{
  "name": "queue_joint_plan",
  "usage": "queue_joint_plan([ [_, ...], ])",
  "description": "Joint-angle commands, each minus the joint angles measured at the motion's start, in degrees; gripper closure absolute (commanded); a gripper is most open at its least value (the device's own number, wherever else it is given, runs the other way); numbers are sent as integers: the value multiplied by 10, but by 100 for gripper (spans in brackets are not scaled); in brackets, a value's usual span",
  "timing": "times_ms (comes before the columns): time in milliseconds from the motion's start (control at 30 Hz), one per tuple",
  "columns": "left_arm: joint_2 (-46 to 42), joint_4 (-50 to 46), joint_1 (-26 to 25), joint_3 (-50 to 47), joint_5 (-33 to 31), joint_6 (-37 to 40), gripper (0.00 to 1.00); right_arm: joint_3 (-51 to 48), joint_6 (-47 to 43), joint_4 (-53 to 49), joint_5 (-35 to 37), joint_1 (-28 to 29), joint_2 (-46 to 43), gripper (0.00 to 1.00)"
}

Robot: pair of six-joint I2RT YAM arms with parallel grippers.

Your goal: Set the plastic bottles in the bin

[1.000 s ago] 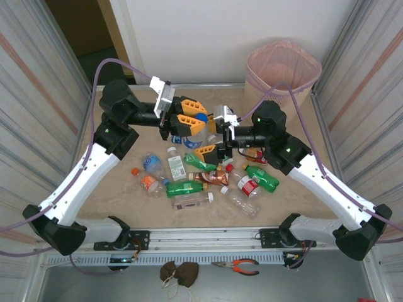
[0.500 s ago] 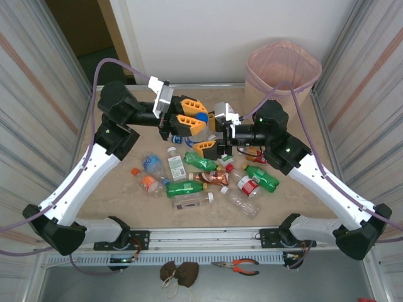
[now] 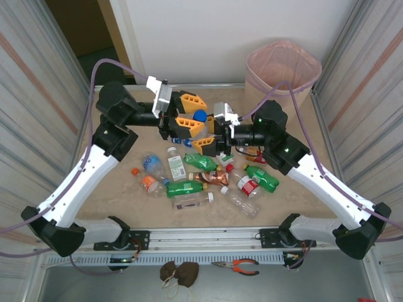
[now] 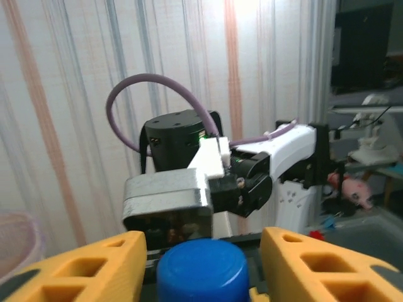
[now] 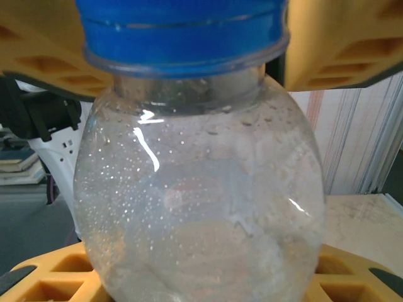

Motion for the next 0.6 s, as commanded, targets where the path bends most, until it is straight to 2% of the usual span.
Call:
queue_joint_plan([
  [0,-48,-56,4,1,-45,65,35,19,12,6,31,-2,-22,52],
  [67,-71,-90,11,-3,-81,89,26,24,16,-8,54,-16,-28,53],
  [167,-104,-132,20,-12,-157,116,24,28,33,-17,76,-49,-32,55],
  [267,-128,-162,38,-22,-205,123,22,33,52,-27,99,-98,-35,55],
  [567,-149,-182,65,-71,-227,105,22,111,94,-114,178,-295,19,54],
])
